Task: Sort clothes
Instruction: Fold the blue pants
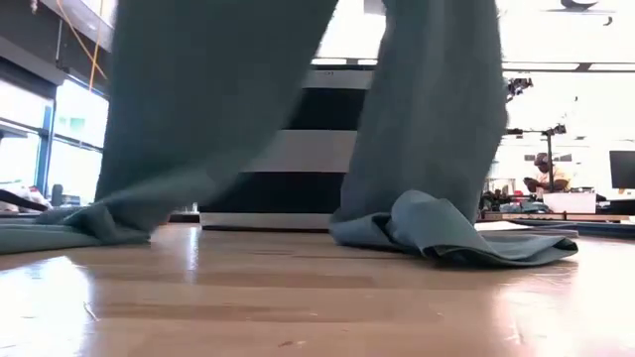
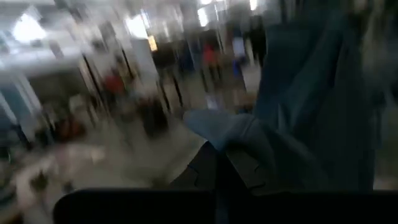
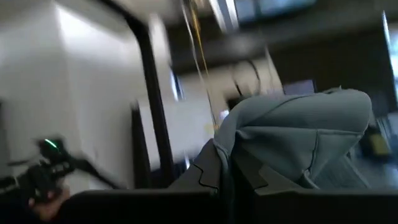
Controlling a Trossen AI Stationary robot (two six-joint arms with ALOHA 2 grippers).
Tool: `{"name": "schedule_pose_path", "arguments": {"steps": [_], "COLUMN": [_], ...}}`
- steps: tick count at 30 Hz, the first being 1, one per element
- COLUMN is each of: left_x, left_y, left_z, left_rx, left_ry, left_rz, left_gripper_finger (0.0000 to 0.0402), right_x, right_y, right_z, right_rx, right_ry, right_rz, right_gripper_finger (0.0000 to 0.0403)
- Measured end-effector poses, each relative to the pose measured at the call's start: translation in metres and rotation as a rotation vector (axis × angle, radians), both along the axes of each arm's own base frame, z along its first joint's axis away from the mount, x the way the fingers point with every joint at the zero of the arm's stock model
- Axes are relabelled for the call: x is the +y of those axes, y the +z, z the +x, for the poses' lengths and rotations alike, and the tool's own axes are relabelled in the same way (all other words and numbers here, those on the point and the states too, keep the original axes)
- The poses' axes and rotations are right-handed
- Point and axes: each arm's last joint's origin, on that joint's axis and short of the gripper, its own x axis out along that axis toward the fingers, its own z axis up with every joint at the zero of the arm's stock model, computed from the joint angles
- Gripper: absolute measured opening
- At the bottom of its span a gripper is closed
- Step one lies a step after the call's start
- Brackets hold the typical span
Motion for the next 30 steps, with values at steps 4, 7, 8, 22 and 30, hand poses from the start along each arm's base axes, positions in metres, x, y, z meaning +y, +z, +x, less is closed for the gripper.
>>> {"name": "schedule_pose_path", "arguments": {"steps": [4, 7, 8, 22, 30], "left_x": [-0.008, -0.024, -0.034, -0.085, -0.068], "left_y": [-0.059, -0.094, -0.104, -0.301, -0.360], "left_z": [0.002, 0.020, 0.027, 0.117, 0.154], "left_rx": [0.309, 0.451, 0.493, 0.805, 0.771], "left_ry": [-0.065, -0.082, -0.135, -0.259, -0.398], "left_rz": [-0.220, -0.397, -0.384, -0.556, -0.785], "left_gripper_finger": [0.0000, 0.0000, 0.0000, 0.0000, 0.0006], "right_x": [0.025, 0.041, 0.046, 0.123, 0.146], "right_y": [-0.034, -0.065, -0.076, -0.138, -0.157], "right_z": [0.002, -0.007, -0.011, -0.032, -0.041], "right_rx": [0.381, 0.703, 0.802, 1.291, 1.325], "right_ry": [-0.047, -0.151, -0.198, -0.374, -0.419], "right_rz": [0.103, 0.231, 0.267, 0.569, 0.641], "right_gripper_finger": [0.0000, 0.0000, 0.0000, 0.0000, 0.0000]}}
